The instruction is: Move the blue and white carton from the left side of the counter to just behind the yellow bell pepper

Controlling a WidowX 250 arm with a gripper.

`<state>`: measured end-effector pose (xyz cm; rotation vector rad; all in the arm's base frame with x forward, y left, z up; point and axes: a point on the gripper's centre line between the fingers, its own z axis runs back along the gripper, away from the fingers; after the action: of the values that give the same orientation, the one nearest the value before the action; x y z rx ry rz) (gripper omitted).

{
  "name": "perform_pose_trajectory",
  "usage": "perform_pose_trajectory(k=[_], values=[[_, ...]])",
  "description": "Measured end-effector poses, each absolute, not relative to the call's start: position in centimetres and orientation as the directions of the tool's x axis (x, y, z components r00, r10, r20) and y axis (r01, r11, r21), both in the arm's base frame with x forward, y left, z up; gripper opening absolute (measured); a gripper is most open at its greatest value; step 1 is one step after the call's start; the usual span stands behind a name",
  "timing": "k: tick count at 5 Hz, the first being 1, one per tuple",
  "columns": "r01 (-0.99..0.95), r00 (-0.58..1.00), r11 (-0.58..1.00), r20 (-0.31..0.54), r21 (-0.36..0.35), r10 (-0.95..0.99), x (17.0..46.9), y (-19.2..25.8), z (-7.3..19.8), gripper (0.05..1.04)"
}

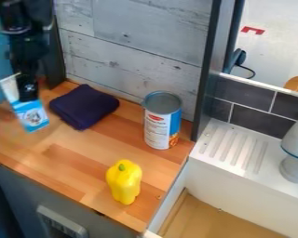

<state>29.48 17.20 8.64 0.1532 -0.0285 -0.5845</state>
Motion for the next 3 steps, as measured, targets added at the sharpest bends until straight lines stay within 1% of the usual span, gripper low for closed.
perform_pose_trajectory(k=[1,2,3], values=[[0.631,0.765,0.750,0.001,0.200,-0.644,30.4,12.7,9.7,0.832],[0.712,0.688,0.674,-0.001,0.196,-0.726,30.8,8.8,9.8,0.832],[0.759,0.631,0.619,0.003,0.204,-0.776,29.8,6.7,10.1,0.832]])
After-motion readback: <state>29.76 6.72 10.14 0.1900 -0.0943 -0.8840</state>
